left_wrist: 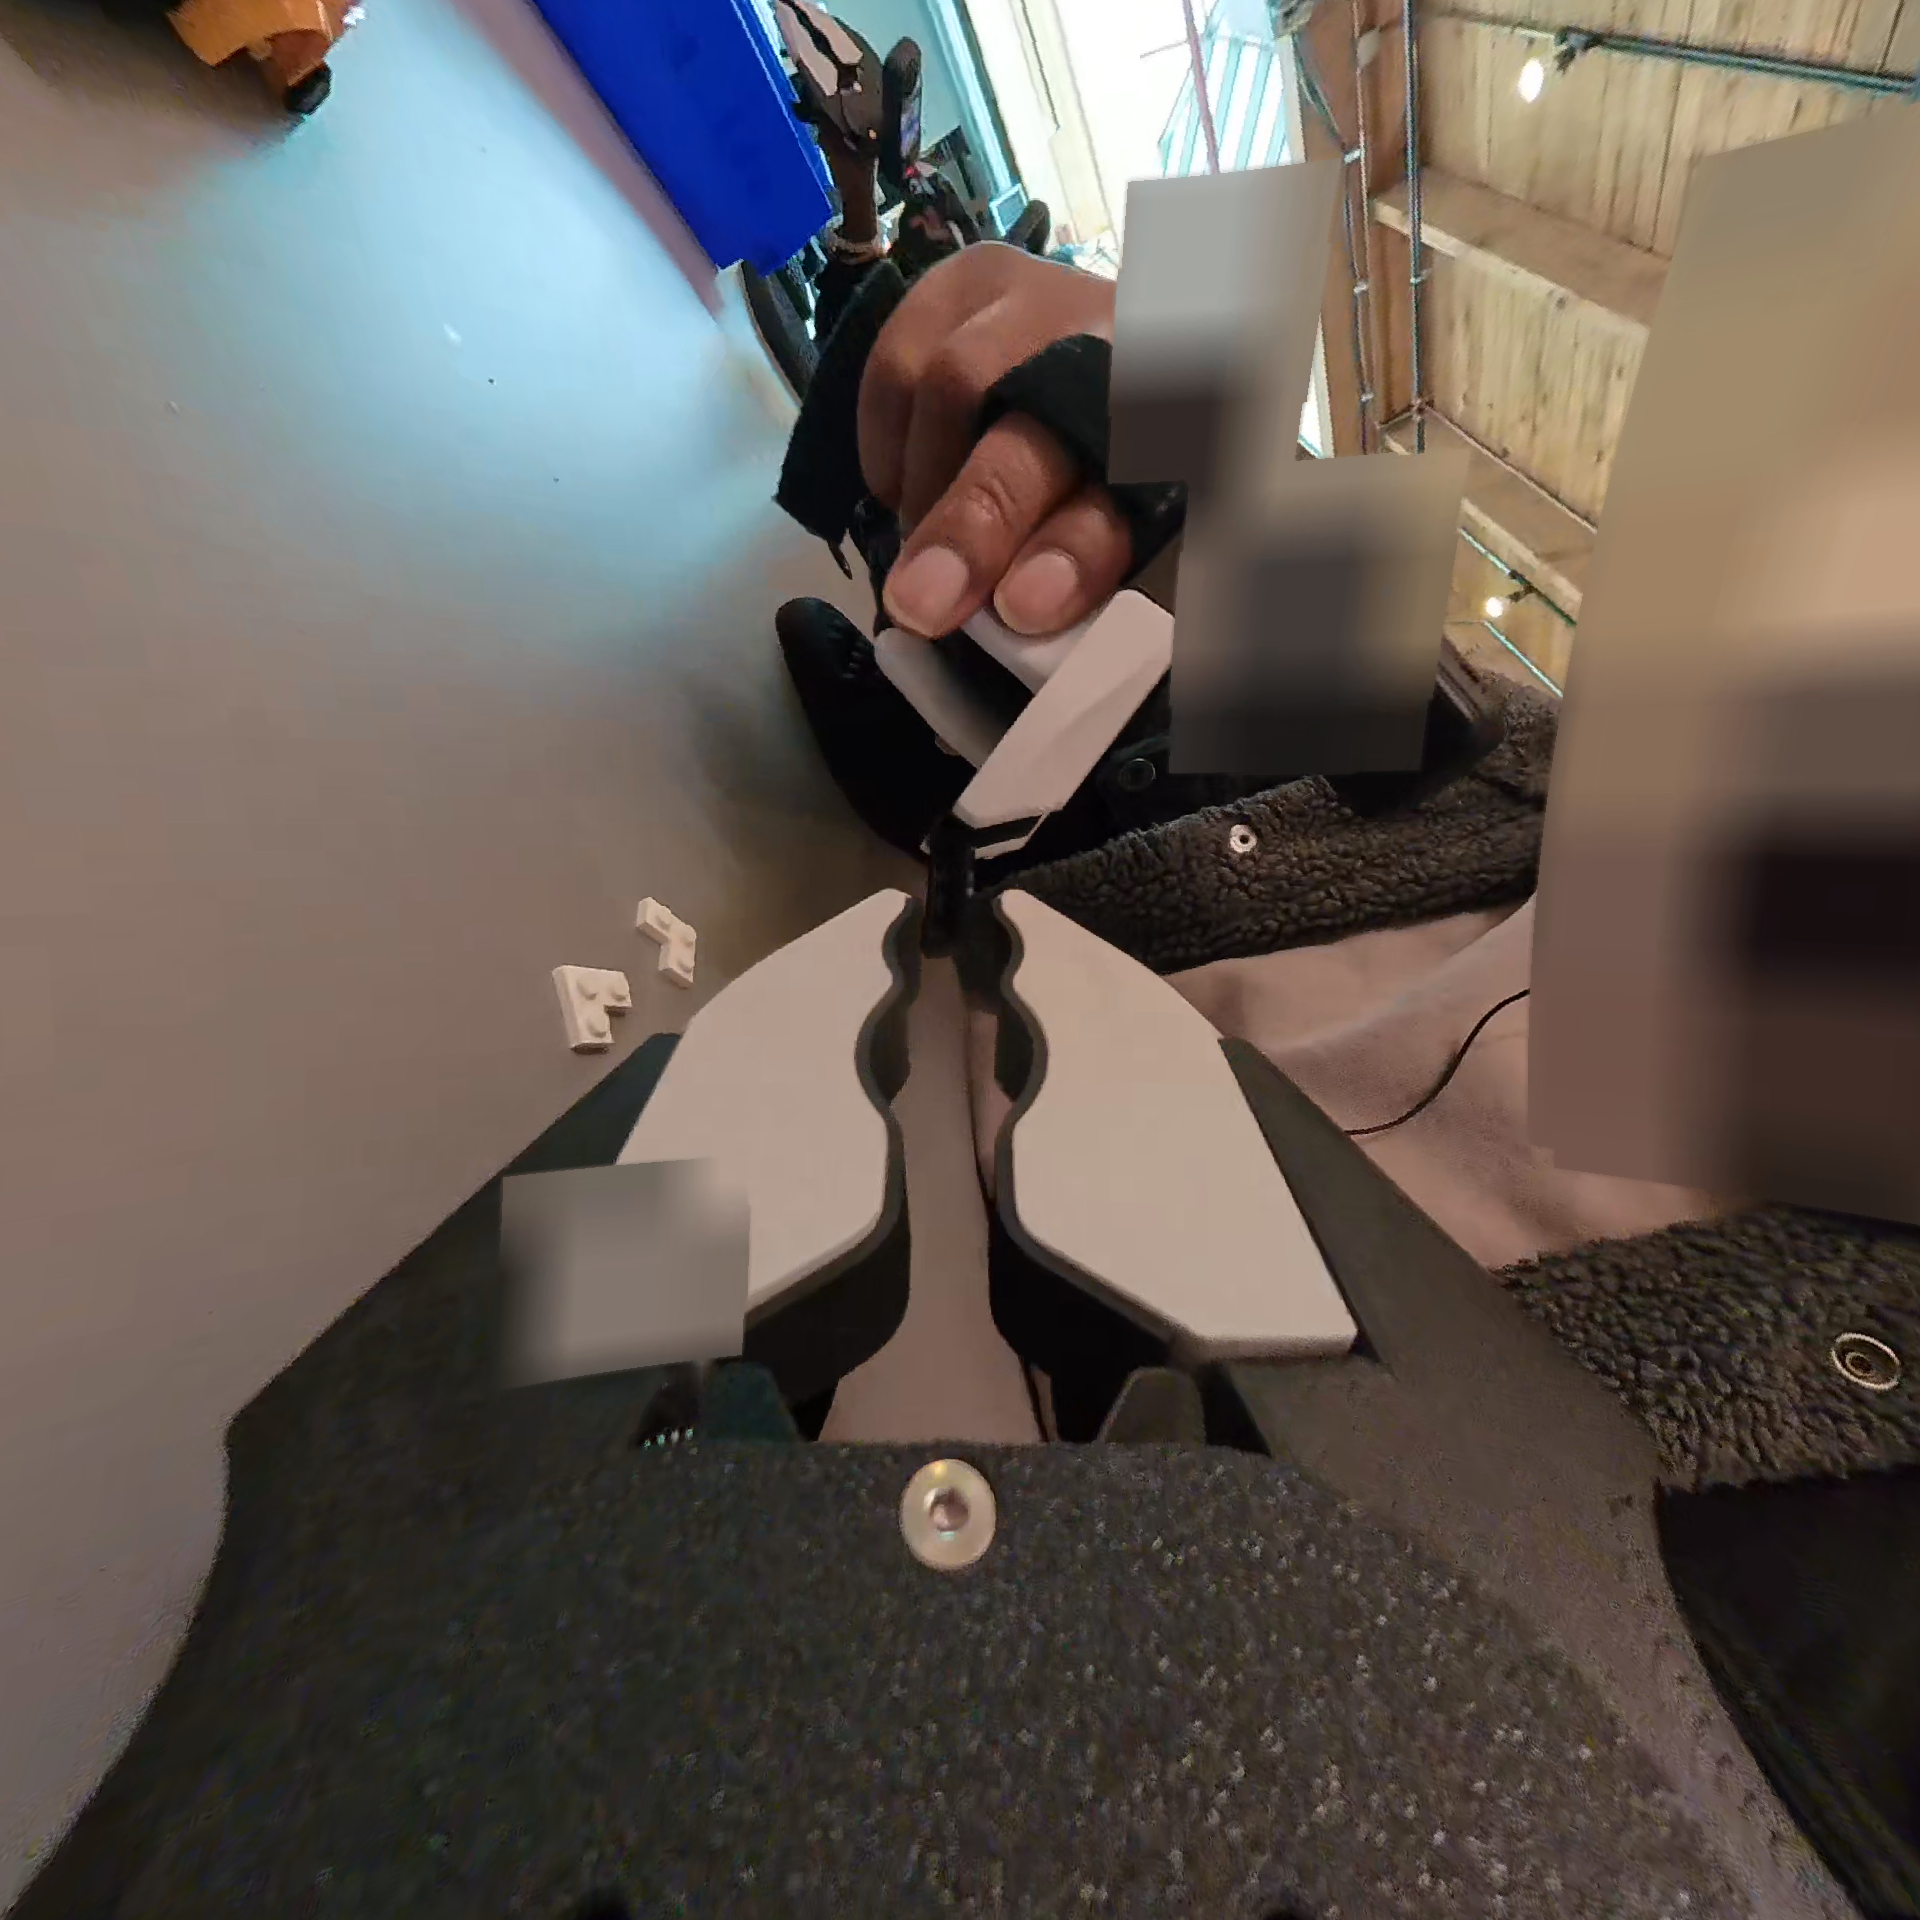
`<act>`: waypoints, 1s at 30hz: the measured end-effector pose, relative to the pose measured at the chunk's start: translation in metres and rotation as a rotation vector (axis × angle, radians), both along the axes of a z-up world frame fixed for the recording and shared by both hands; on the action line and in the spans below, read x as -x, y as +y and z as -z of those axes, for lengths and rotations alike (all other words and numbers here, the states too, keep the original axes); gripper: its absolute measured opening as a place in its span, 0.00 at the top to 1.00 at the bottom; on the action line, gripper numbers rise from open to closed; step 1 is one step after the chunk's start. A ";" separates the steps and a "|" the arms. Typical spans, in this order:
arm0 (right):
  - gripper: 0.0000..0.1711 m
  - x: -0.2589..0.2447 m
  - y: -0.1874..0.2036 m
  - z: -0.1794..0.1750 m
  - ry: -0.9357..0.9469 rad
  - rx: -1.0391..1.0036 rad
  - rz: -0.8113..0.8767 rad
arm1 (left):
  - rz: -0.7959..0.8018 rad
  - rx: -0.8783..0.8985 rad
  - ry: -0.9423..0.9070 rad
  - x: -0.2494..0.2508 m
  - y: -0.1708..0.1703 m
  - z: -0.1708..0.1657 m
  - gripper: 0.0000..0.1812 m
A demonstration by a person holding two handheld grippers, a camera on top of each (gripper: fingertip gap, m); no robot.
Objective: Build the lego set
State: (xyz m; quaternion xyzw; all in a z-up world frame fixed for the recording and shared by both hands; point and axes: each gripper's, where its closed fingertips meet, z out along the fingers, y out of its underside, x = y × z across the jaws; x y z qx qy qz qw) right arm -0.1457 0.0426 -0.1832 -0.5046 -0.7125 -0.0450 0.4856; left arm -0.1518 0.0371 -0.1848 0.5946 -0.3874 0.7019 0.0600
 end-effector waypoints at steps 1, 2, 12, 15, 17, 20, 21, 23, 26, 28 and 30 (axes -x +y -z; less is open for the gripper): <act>0.96 -0.001 0.001 0.000 -0.009 -0.010 0.005 | -0.008 -0.004 0.002 0.000 0.001 0.001 0.96; 0.96 -0.001 0.002 0.001 -0.009 -0.011 0.012 | -0.014 -0.015 0.001 -0.001 0.002 0.001 0.96; 0.85 -0.013 0.007 0.013 0.370 0.714 0.162 | -0.105 -0.931 -0.087 -0.007 0.011 0.015 0.96; 0.87 -0.012 0.003 0.022 0.387 0.861 0.169 | -0.108 -1.152 -0.119 -0.012 0.007 0.018 0.96; 0.90 -0.010 0.000 0.026 0.364 0.874 0.164 | -0.112 -1.225 -0.125 -0.013 0.007 0.018 0.96; 0.95 -0.009 0.000 0.030 0.337 0.855 0.168 | -0.096 -1.274 -0.114 -0.012 0.007 0.022 0.96; 0.95 -0.009 -0.001 0.031 0.326 0.852 0.165 | -0.087 -1.273 -0.114 -0.012 0.007 0.023 0.96; 0.95 -0.008 -0.006 0.035 0.284 0.852 0.160 | -0.044 -1.228 -0.109 -0.009 0.002 0.027 0.96; 0.95 -0.005 -0.014 0.045 0.166 0.816 0.171 | 0.006 -1.127 -0.064 -0.001 0.003 0.034 0.85; 0.95 0.000 -0.019 0.052 0.093 0.797 0.188 | 0.092 -1.071 -0.034 0.006 -0.006 0.041 0.86; 0.95 0.003 -0.022 0.061 0.038 0.793 0.217 | 0.197 -1.081 0.004 0.012 -0.019 0.055 0.88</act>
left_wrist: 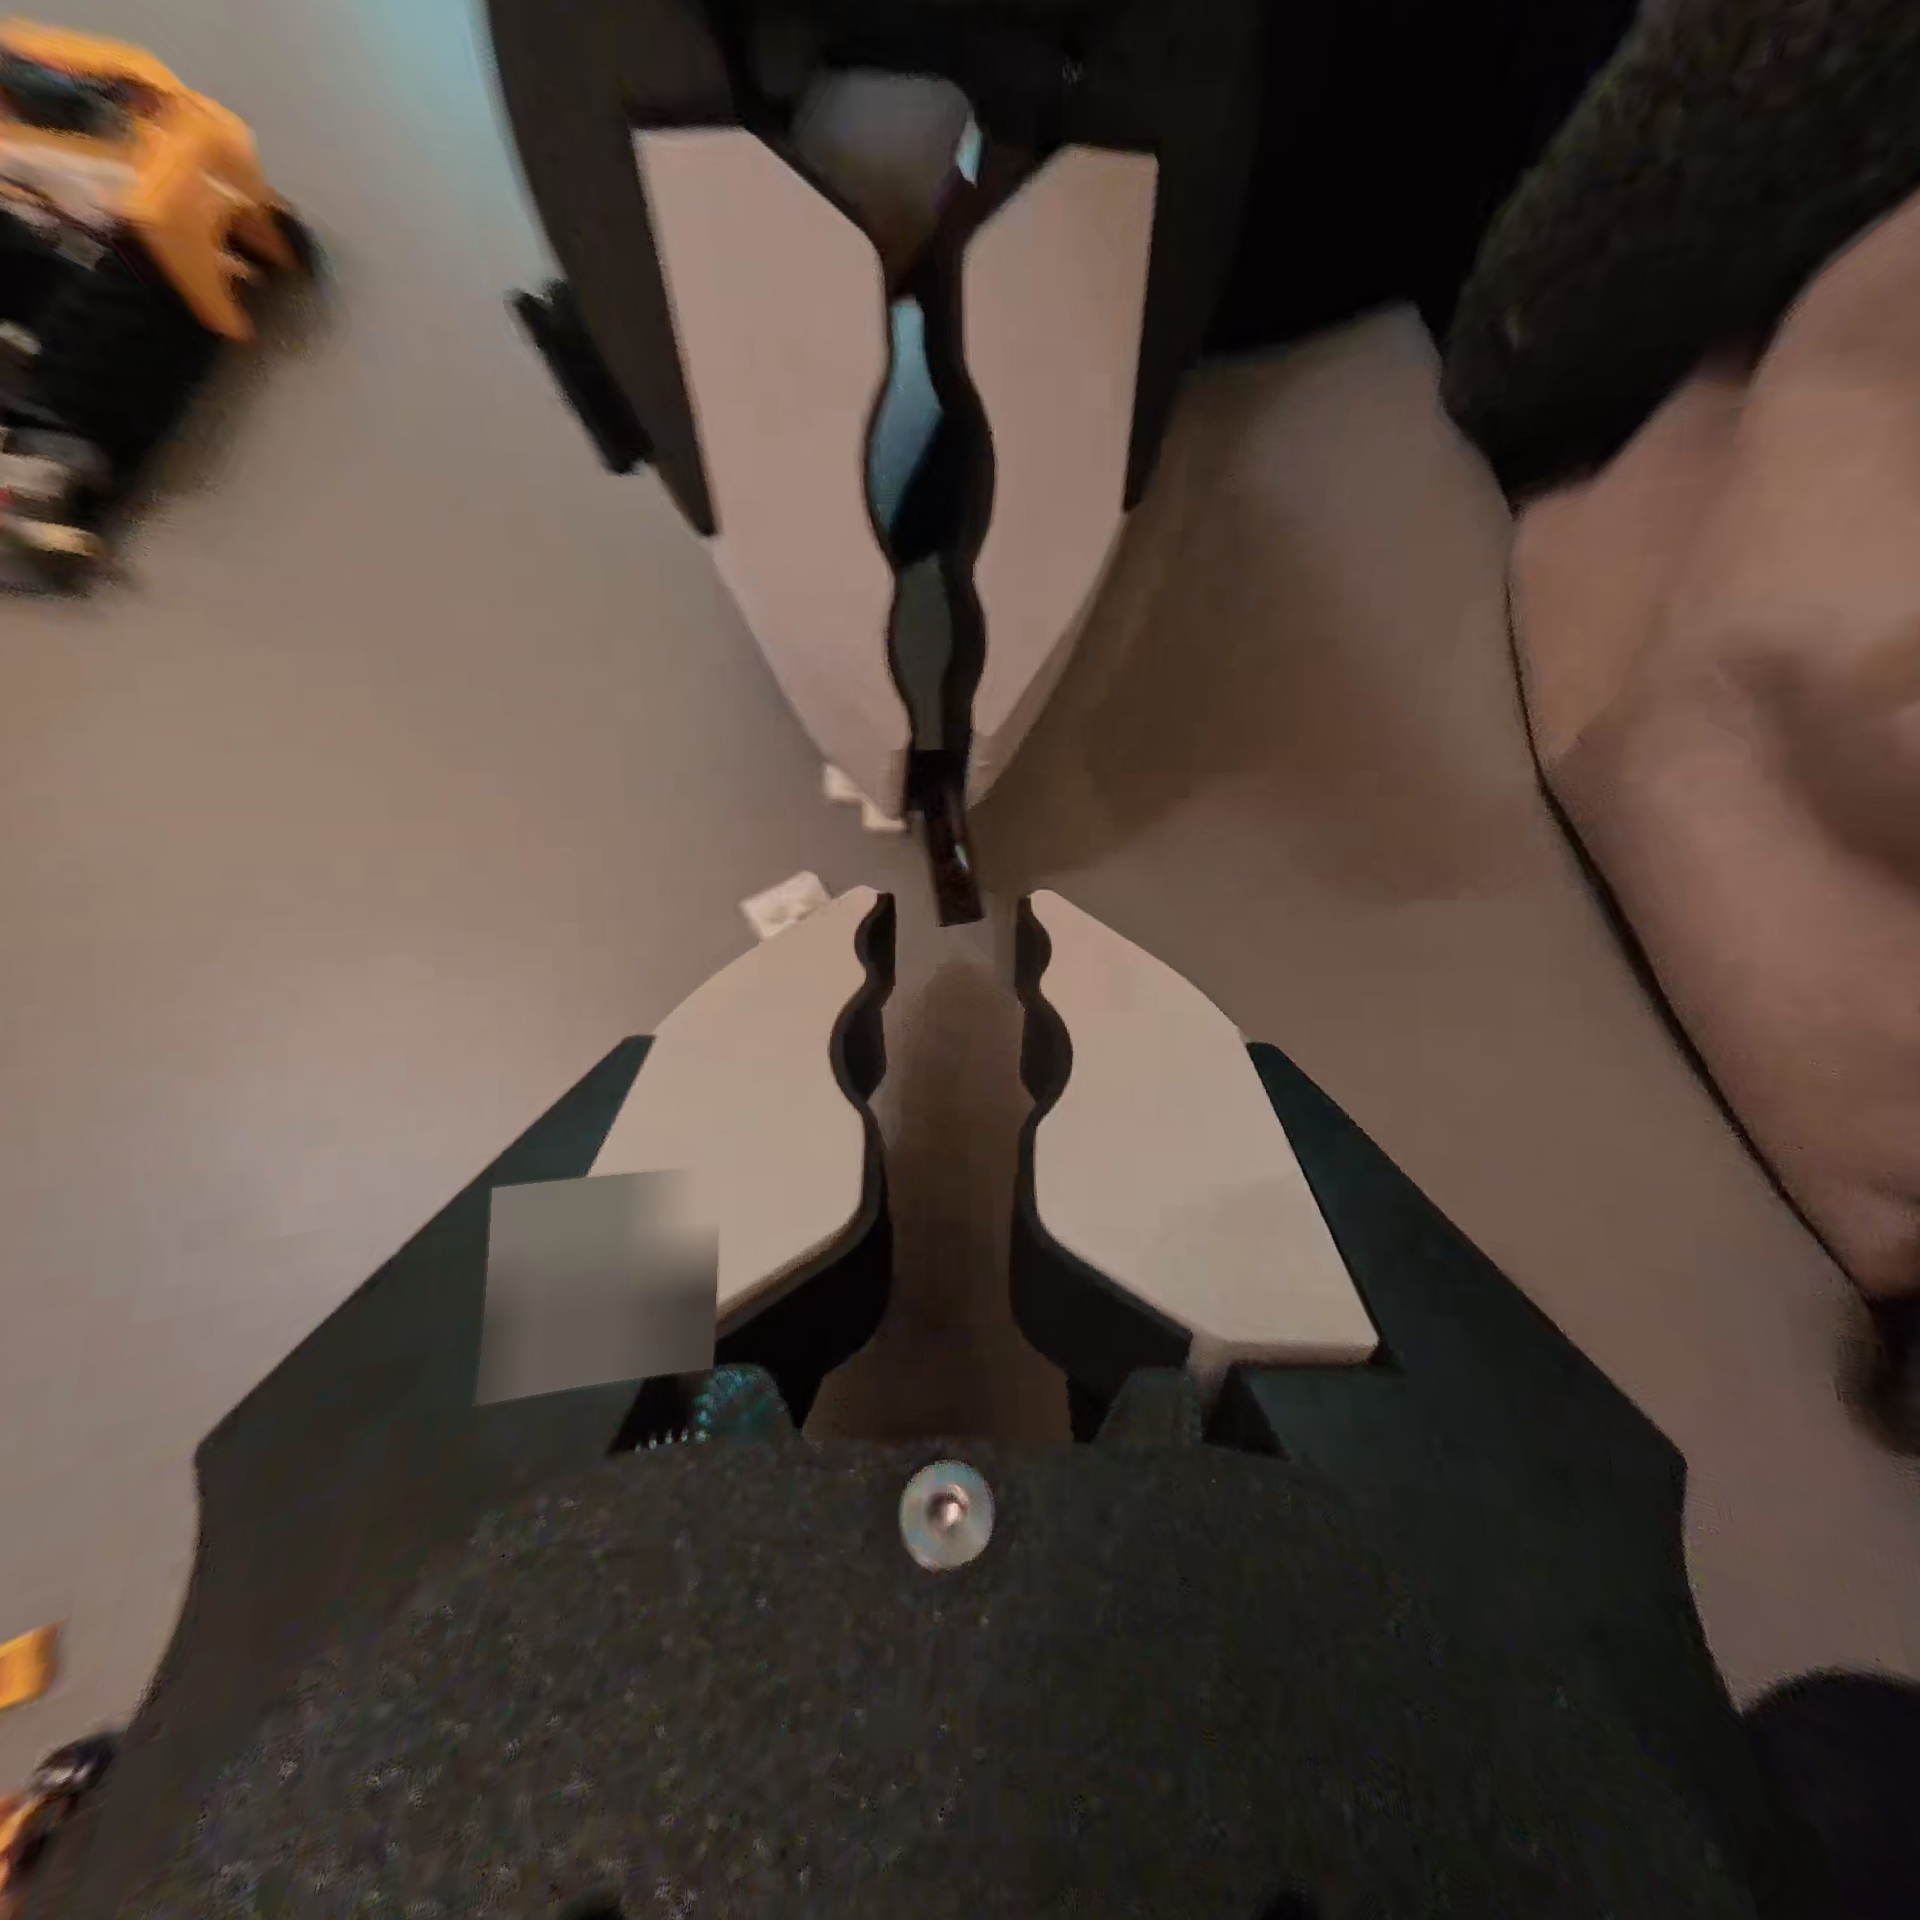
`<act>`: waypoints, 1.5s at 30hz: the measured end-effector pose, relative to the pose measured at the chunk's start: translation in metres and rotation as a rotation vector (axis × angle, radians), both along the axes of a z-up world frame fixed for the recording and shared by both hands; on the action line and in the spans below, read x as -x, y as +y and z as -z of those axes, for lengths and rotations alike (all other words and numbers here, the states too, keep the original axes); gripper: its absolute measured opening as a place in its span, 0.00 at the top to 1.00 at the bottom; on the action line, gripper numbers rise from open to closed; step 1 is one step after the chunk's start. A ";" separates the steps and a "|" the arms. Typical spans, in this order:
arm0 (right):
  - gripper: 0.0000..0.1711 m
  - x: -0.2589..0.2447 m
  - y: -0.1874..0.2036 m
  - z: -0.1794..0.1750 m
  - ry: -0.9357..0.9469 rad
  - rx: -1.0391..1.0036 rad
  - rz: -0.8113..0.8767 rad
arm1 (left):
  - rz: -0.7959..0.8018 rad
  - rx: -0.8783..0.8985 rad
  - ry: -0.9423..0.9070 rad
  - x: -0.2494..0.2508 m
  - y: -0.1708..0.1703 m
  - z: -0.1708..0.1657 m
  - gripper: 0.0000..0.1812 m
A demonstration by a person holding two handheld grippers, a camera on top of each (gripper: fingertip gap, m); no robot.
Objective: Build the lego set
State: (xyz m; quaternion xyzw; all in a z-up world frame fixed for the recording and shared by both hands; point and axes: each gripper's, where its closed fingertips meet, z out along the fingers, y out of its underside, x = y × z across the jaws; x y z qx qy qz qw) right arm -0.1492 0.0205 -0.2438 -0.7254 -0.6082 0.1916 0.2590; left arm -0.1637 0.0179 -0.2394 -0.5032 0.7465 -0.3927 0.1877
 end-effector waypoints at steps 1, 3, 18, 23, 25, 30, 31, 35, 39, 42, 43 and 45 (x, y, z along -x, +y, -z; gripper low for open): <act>0.95 0.001 -0.001 0.005 -0.023 0.007 0.001 | 0.021 -0.017 0.030 0.001 -0.005 0.006 0.88; 0.96 0.003 -0.003 0.010 -0.039 0.020 -0.004 | 0.025 -0.041 0.066 0.000 -0.008 0.013 0.89; 0.87 -0.025 0.006 0.020 -0.109 0.050 0.044 | -0.059 -0.126 0.209 -0.001 -0.004 0.023 0.95; 0.91 -0.023 0.004 0.020 -0.098 0.071 0.045 | -0.068 -0.125 0.209 -0.001 -0.003 0.023 0.93; 0.91 -0.023 0.004 0.020 -0.095 0.074 0.045 | -0.064 -0.111 0.191 -0.001 -0.004 0.020 0.92; 0.91 -0.016 0.003 0.003 0.035 0.111 0.041 | -0.101 -0.103 0.042 -0.013 0.003 0.000 0.93; 0.91 -0.015 0.004 -0.003 0.074 0.125 0.044 | -0.083 -0.127 -0.009 -0.015 0.001 -0.007 0.93; 0.91 -0.017 0.002 -0.015 0.196 0.194 0.029 | -0.062 -0.291 -0.162 -0.022 0.000 -0.029 0.93; 0.91 -0.011 -0.005 -0.024 0.300 0.279 -0.009 | -0.029 -0.418 -0.238 -0.026 -0.005 -0.038 0.93; 0.91 -0.009 -0.010 -0.028 0.327 0.302 -0.034 | 0.016 -0.474 -0.239 -0.025 -0.012 -0.035 0.93; 0.91 -0.009 -0.011 -0.029 0.330 0.307 -0.038 | 0.032 -0.480 -0.233 -0.025 -0.015 -0.033 0.93; 0.91 -0.010 -0.013 -0.029 0.330 0.319 -0.046 | 0.053 -0.495 -0.226 -0.024 -0.017 -0.031 0.93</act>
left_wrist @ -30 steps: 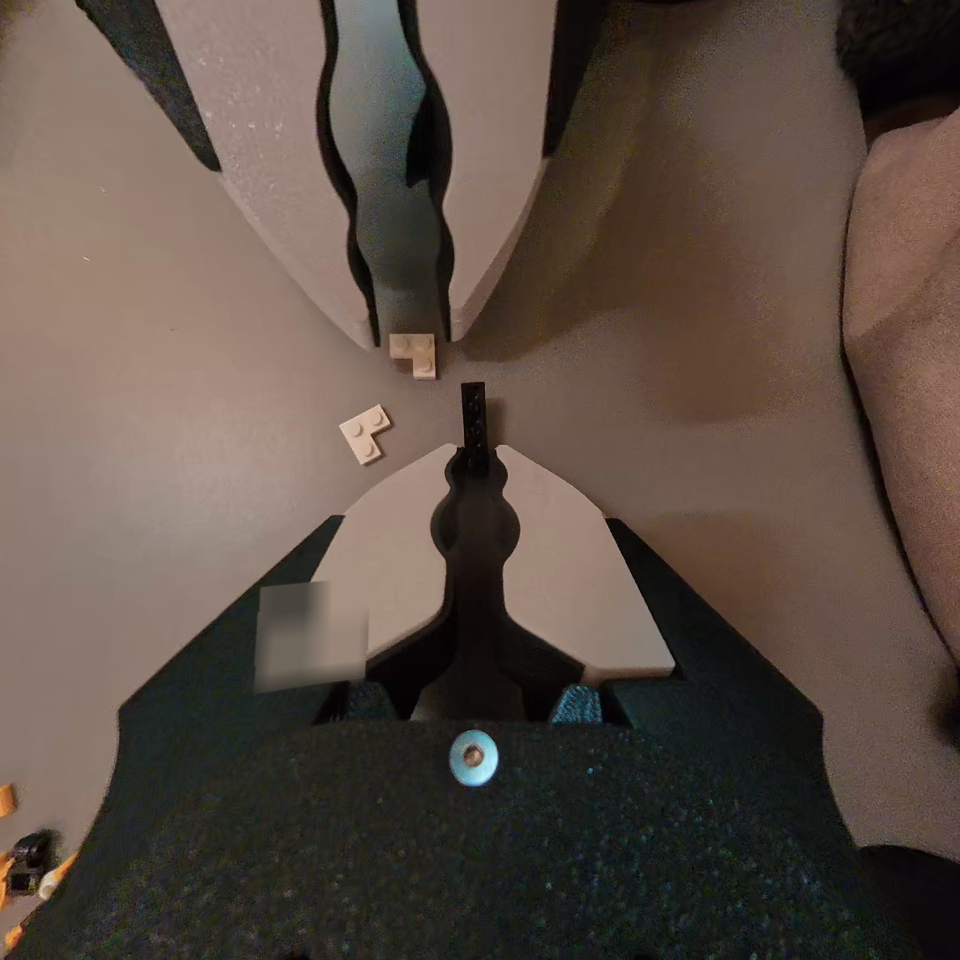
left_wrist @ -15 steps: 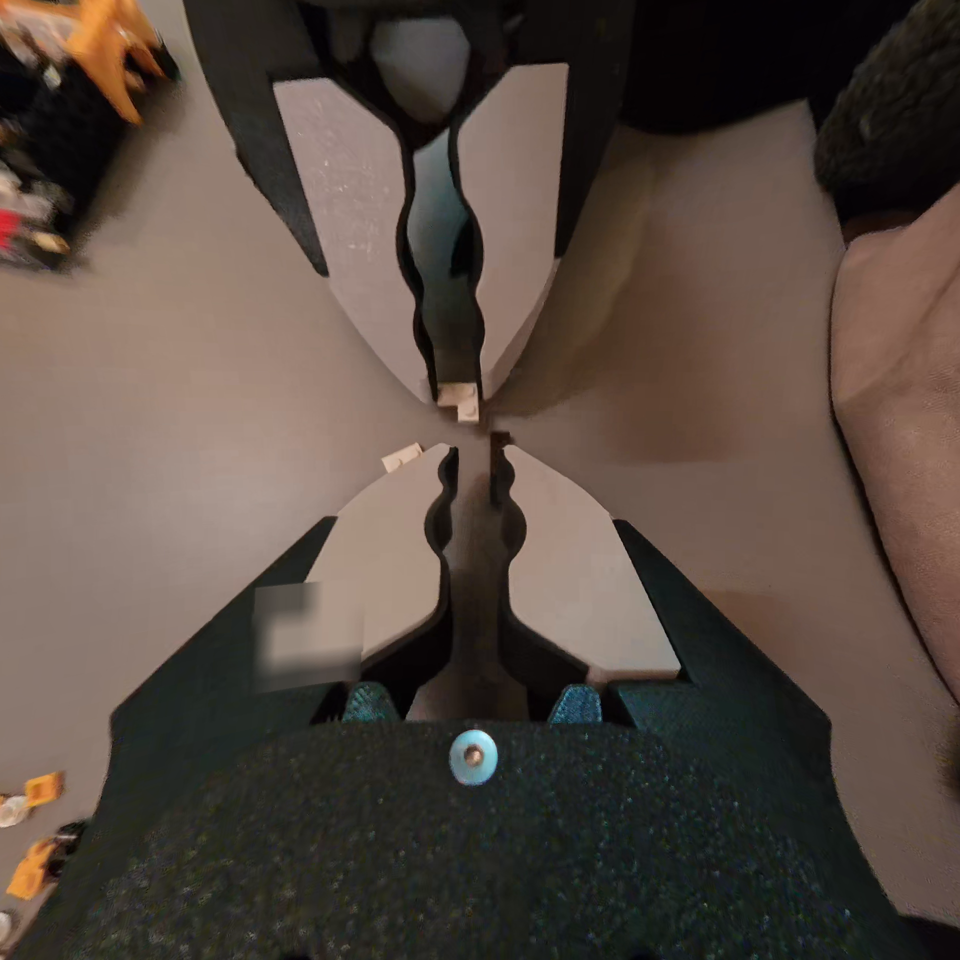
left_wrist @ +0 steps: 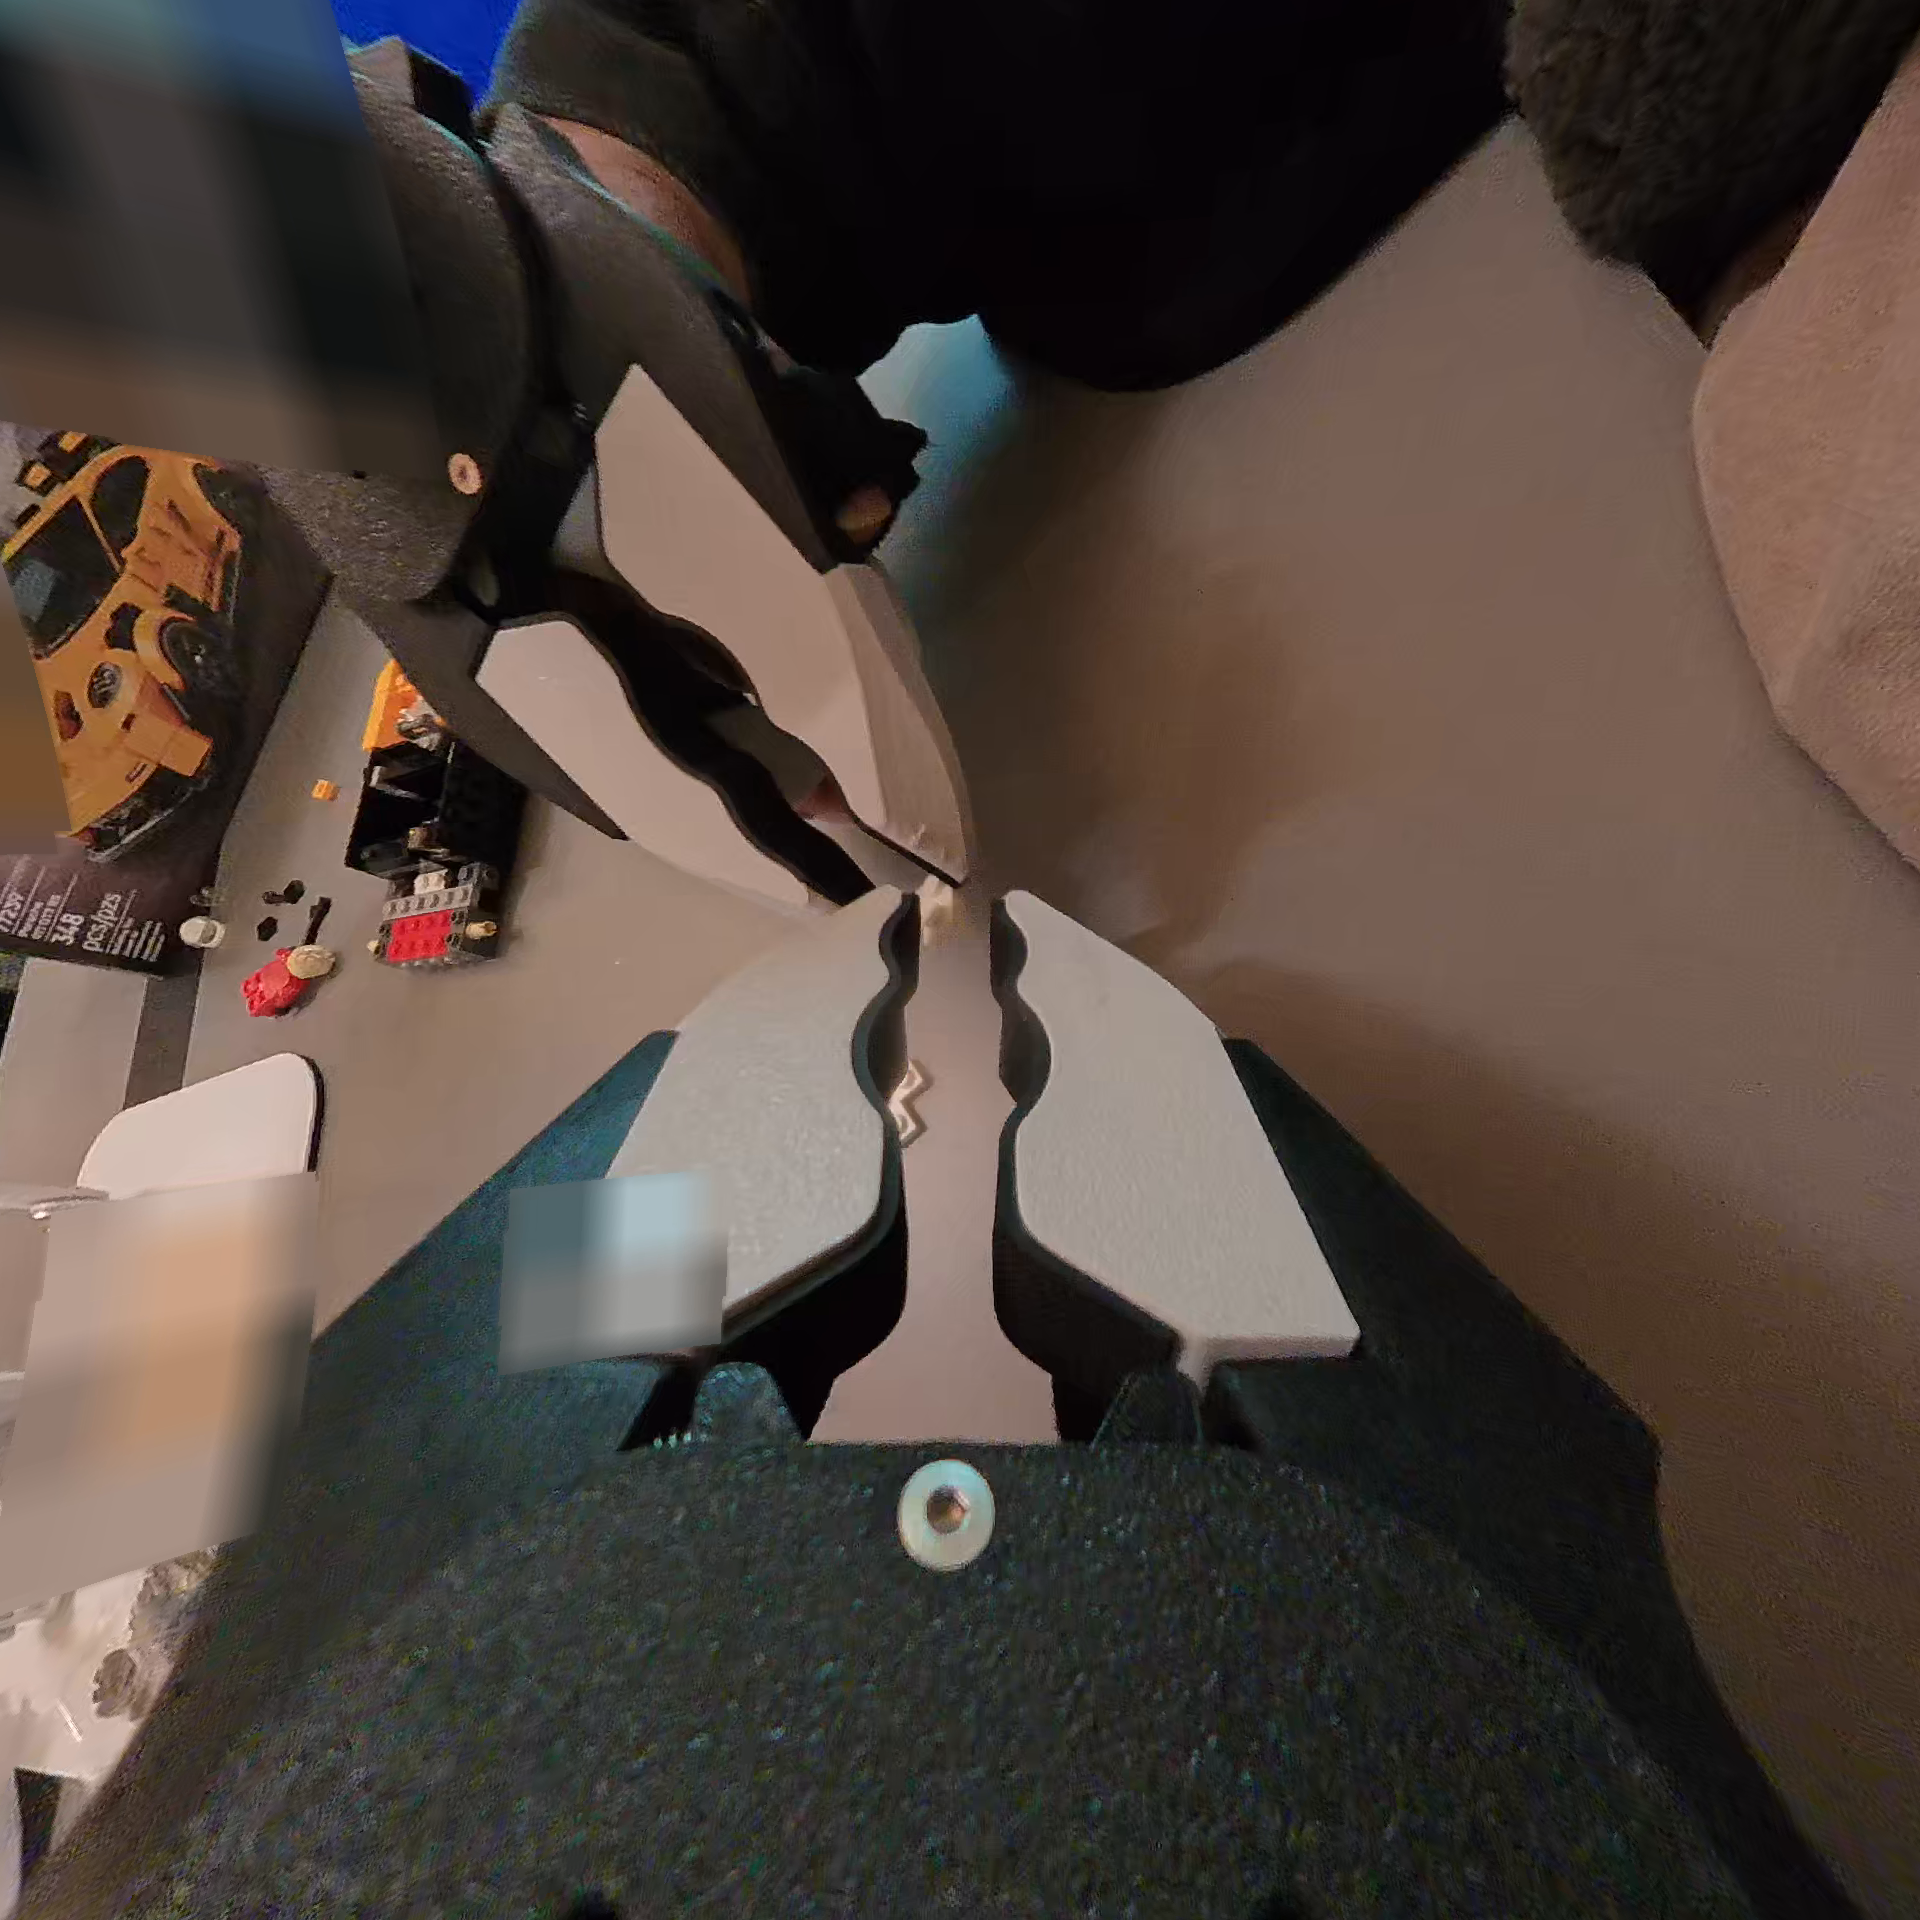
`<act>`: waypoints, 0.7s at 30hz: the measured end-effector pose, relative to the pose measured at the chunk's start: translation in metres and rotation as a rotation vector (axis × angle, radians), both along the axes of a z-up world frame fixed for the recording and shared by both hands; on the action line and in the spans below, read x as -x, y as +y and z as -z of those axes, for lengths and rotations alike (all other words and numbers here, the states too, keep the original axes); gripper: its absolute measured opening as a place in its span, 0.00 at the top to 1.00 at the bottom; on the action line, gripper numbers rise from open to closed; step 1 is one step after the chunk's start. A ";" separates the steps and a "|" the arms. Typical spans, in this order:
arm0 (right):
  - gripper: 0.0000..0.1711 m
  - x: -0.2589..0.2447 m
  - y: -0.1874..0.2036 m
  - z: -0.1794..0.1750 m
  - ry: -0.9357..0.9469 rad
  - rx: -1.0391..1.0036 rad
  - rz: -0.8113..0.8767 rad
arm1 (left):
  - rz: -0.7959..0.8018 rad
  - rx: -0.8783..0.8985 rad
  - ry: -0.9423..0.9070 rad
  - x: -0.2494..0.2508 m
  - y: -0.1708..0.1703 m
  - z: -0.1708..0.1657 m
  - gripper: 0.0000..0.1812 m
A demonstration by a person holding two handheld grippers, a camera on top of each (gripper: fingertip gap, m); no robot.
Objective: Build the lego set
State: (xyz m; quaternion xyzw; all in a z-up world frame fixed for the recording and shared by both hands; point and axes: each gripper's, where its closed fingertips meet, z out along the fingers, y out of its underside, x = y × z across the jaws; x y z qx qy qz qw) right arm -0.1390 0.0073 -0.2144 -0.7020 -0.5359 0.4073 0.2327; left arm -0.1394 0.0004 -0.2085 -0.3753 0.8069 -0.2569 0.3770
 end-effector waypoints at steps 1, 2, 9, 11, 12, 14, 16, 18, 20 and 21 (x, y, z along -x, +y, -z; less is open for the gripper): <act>0.91 0.000 -0.001 0.000 0.002 0.003 -0.002 | 0.004 -0.011 0.005 0.000 -0.001 0.001 0.93; 0.91 0.000 -0.002 -0.001 0.006 0.009 -0.008 | 0.002 -0.027 0.003 -0.001 -0.001 0.001 0.94; 0.91 0.001 -0.004 -0.002 0.010 0.019 -0.019 | -0.009 -0.019 -0.002 -0.002 -0.002 -0.001 0.97; 0.91 0.001 -0.002 -0.003 0.019 0.010 -0.006 | -0.023 0.034 -0.011 -0.002 0.000 -0.003 0.97; 0.91 0.001 0.000 -0.005 0.028 0.004 0.002 | -0.033 0.080 -0.018 -0.002 0.002 -0.004 0.97; 0.90 -0.001 0.005 -0.009 0.037 -0.024 0.027 | -0.061 0.208 -0.038 -0.002 0.007 -0.009 0.97; 0.89 -0.004 0.009 -0.010 0.023 -0.074 0.046 | -0.123 0.375 -0.038 -0.003 0.016 -0.013 0.98; 0.88 -0.005 0.014 -0.012 0.014 -0.138 0.063 | -0.192 0.579 -0.007 -0.003 0.026 -0.013 0.98; 0.88 -0.006 0.023 -0.015 -0.004 -0.234 0.100 | -0.248 0.824 0.029 -0.003 0.031 -0.014 0.98; 0.88 -0.006 0.027 -0.016 -0.010 -0.283 0.111 | -0.268 0.951 0.039 -0.004 0.034 -0.016 0.98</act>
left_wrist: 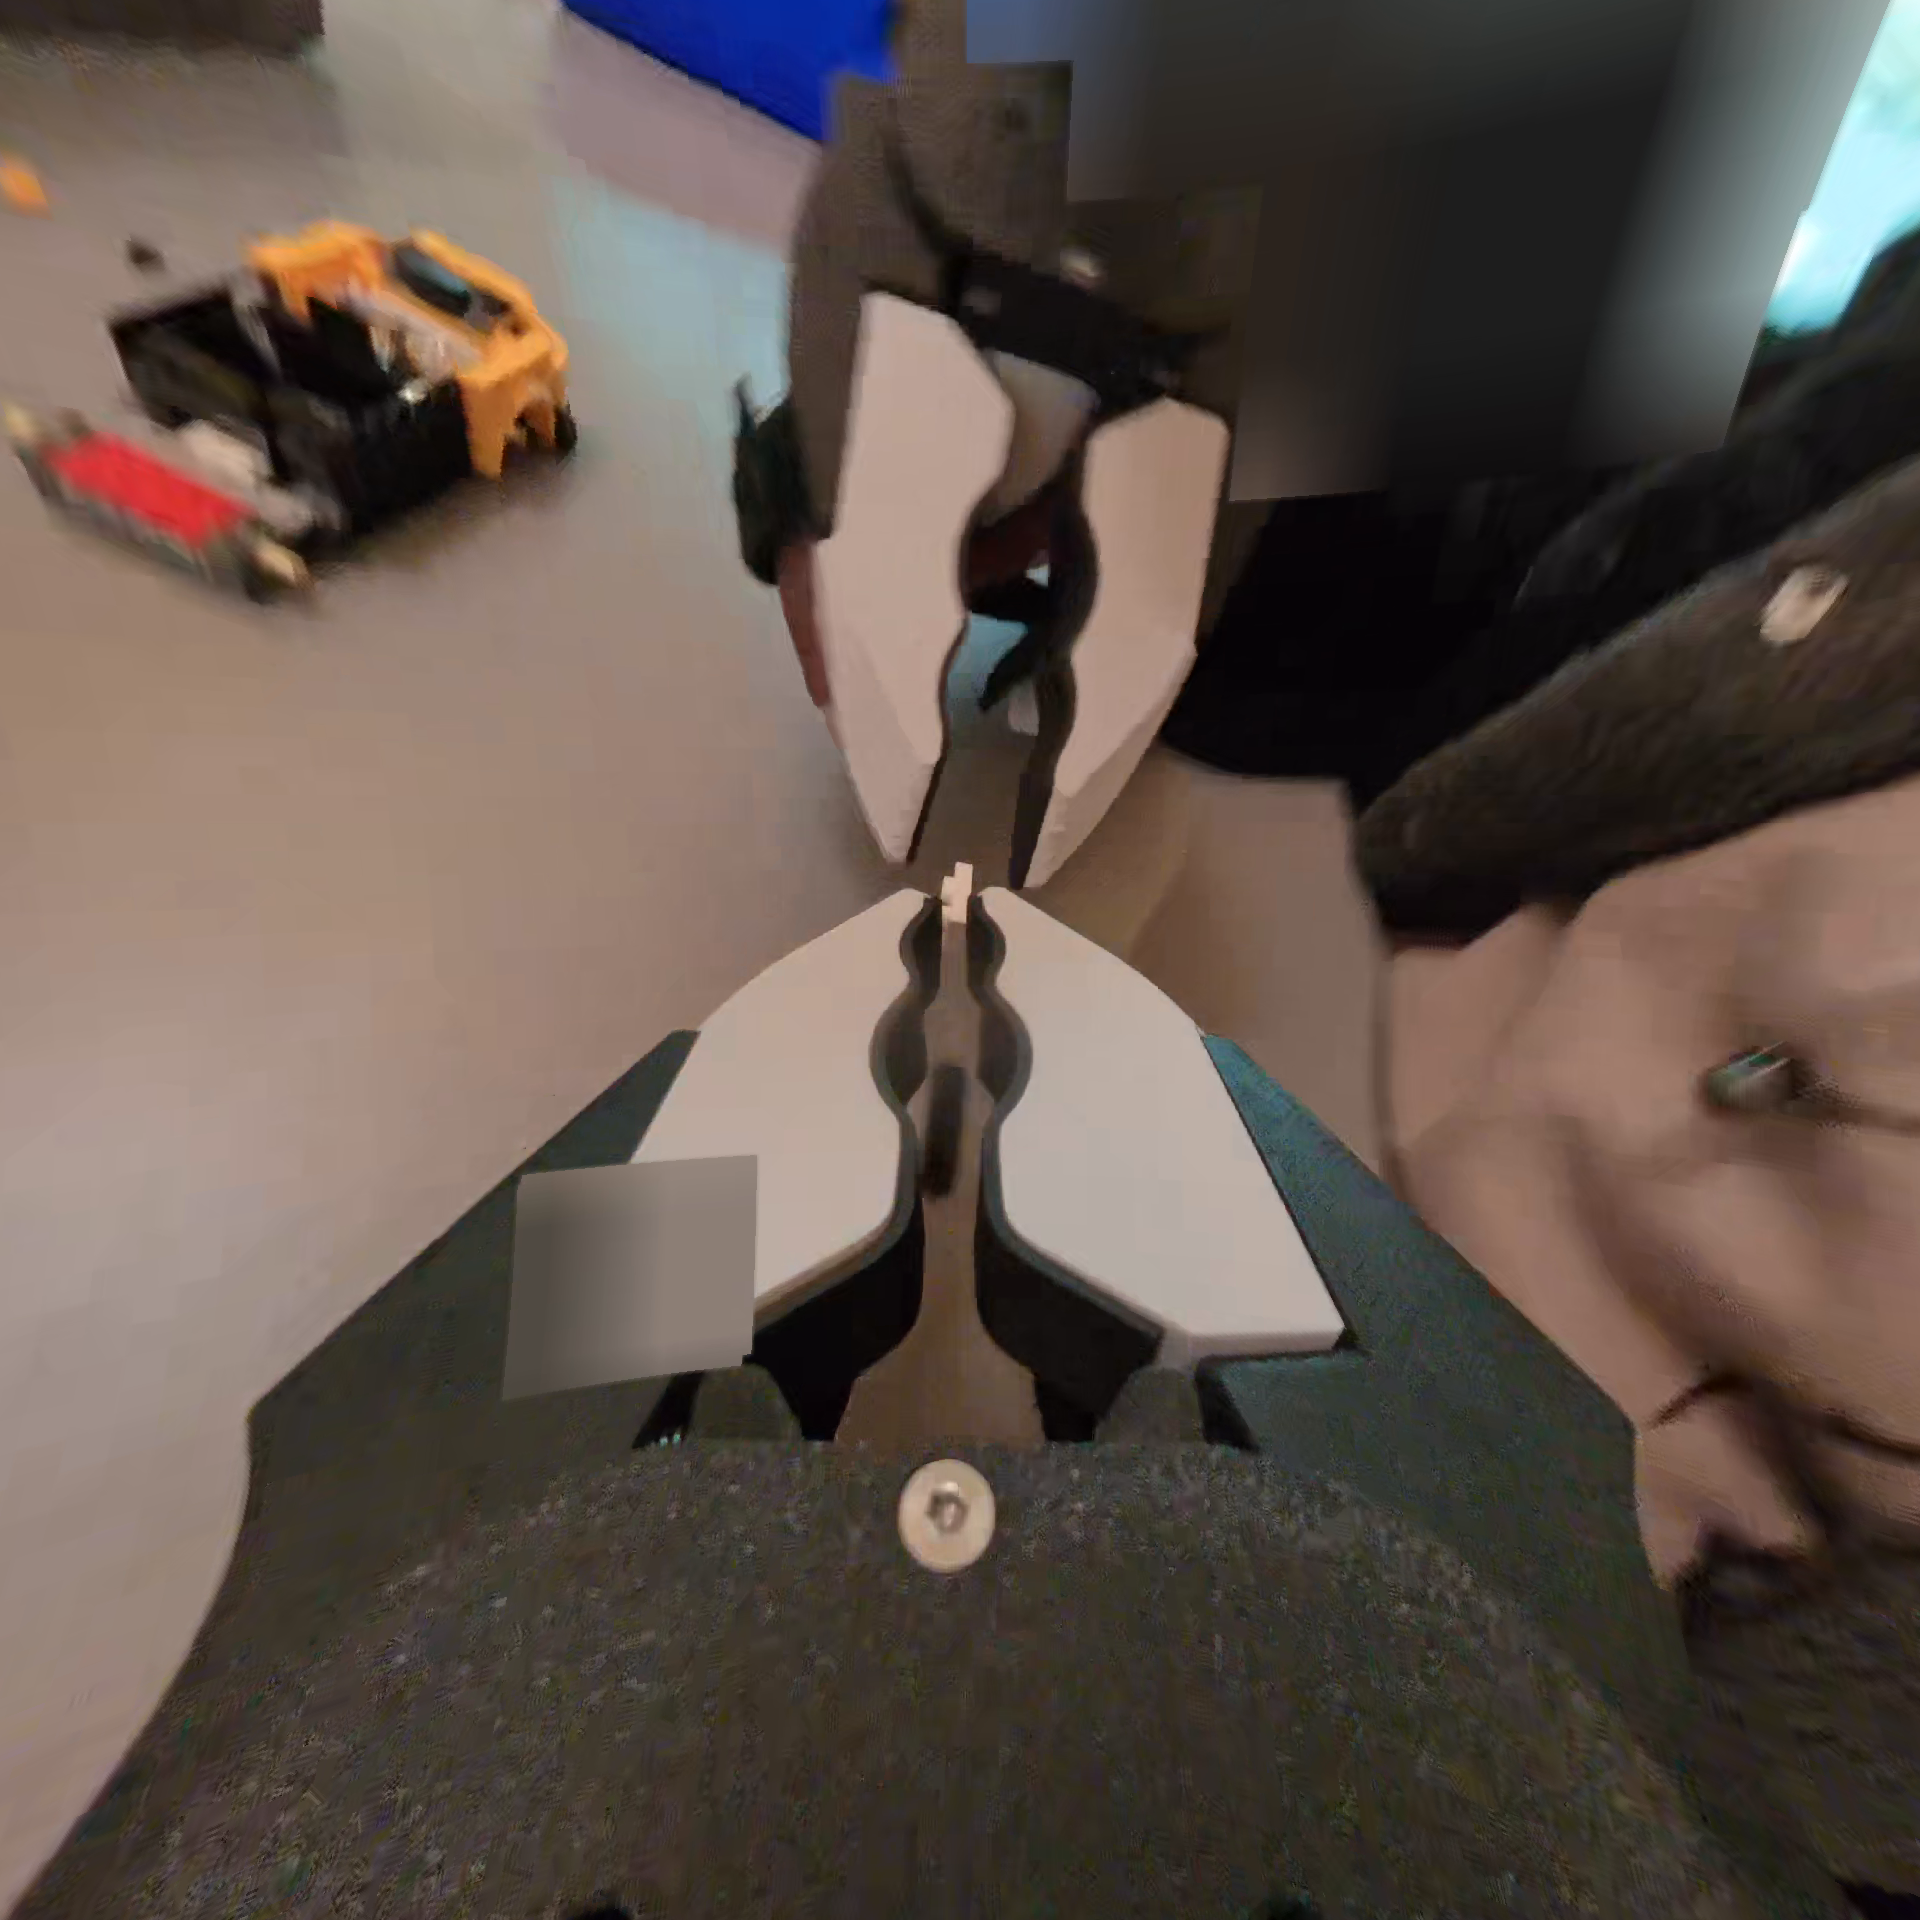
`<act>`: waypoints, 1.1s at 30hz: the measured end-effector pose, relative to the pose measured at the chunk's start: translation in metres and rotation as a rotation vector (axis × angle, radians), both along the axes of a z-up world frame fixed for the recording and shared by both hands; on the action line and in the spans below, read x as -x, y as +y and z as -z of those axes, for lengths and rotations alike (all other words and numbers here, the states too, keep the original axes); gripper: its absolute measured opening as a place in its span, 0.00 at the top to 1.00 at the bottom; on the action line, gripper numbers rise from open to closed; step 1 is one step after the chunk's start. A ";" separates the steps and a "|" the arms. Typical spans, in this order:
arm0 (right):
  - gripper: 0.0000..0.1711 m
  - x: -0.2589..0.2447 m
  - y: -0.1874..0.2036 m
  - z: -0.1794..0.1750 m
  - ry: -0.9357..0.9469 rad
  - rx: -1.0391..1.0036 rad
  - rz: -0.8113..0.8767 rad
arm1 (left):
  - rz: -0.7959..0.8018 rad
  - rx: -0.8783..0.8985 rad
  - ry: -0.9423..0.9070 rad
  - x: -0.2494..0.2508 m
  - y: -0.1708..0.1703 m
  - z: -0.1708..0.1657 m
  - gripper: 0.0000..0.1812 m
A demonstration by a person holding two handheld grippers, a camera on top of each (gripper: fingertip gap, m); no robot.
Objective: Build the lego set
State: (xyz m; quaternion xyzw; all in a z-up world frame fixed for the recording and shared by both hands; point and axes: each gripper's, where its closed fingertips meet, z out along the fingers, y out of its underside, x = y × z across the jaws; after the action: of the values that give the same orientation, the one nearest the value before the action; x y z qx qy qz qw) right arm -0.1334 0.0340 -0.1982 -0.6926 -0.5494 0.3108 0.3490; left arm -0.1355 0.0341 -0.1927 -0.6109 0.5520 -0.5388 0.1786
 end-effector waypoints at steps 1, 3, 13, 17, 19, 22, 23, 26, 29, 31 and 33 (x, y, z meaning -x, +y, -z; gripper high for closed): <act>0.88 0.000 0.002 0.000 -0.019 -0.038 0.006 | -0.016 0.121 -0.008 0.000 0.002 -0.003 0.98; 0.90 0.000 0.005 0.005 -0.068 -0.086 0.026 | -0.036 0.313 -0.032 0.000 0.006 -0.008 0.98; 0.88 0.004 0.004 0.005 0.038 0.102 0.038 | -0.050 0.479 0.002 -0.001 0.007 -0.002 0.99; 0.87 0.004 0.011 0.005 -0.046 -0.088 0.050 | -0.072 0.550 0.001 -0.001 0.012 -0.001 0.99; 0.87 0.005 0.015 0.004 -0.084 -0.195 0.055 | -0.086 0.586 -0.005 -0.001 0.015 -0.001 0.99; 0.88 0.006 0.018 0.002 -0.145 -0.345 0.052 | -0.093 0.651 -0.028 -0.001 0.018 -0.005 0.99; 0.90 0.007 0.019 0.002 -0.159 -0.373 0.053 | -0.095 0.667 -0.031 -0.001 0.019 -0.005 0.99; 0.90 0.007 0.020 0.001 -0.173 -0.402 0.056 | -0.098 0.686 -0.034 0.000 0.020 -0.005 0.99; 0.90 0.006 0.018 0.004 -0.161 -0.329 0.064 | -0.119 0.634 -0.021 -0.001 0.021 -0.002 0.99; 0.90 0.003 0.013 0.011 -0.168 -0.216 0.059 | -0.133 0.497 -0.005 -0.001 0.024 0.001 0.97; 0.90 0.002 0.008 0.019 -0.174 -0.105 0.075 | -0.096 0.296 0.040 0.003 0.021 0.007 0.93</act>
State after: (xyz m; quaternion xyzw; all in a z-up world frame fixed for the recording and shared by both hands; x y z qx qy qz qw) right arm -0.1357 0.0423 -0.2168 -0.7178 -0.5668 0.2071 0.3472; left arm -0.1388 0.0551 -0.1996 -0.6668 0.4402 -0.5927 0.1011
